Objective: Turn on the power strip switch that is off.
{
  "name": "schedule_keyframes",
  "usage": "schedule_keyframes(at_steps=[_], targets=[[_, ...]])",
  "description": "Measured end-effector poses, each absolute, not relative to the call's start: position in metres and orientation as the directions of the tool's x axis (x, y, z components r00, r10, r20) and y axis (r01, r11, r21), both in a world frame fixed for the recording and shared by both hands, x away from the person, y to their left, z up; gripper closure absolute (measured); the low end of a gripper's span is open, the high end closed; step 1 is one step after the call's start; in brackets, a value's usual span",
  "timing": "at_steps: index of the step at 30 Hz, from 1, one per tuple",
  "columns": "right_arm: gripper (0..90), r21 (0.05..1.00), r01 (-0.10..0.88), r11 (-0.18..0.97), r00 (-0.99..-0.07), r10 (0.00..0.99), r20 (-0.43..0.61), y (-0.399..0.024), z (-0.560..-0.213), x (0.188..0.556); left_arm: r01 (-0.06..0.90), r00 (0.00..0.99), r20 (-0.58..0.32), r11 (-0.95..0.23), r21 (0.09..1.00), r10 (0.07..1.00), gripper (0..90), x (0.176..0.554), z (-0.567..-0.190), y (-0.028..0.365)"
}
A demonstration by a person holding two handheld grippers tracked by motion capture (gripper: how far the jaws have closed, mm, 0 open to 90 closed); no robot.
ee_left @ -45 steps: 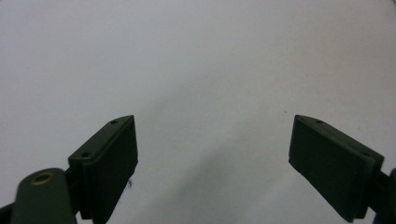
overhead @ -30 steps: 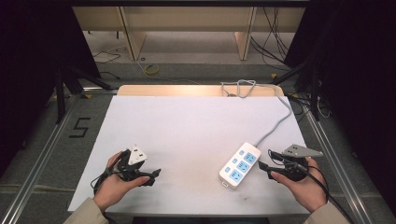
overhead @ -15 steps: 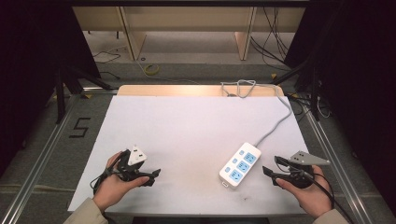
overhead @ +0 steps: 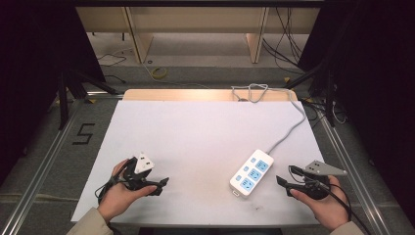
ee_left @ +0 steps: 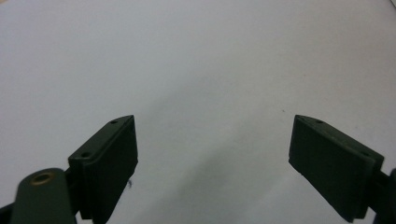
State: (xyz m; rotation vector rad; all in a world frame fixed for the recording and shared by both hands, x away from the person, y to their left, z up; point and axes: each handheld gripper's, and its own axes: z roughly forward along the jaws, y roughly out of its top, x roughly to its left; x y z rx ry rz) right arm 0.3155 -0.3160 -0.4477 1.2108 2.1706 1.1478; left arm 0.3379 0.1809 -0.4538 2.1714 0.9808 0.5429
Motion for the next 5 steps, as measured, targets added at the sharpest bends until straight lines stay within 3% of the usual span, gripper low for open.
schedule_keyframes(at_steps=[5], targets=[[32.4,0.808,0.516,0.285,-0.539,0.841,0.047,-0.3173,-0.4489,0.3153,0.489,0.635,0.089,-0.488,0.724,0.768,15.0,0.3377,-0.4542,0.1793]])
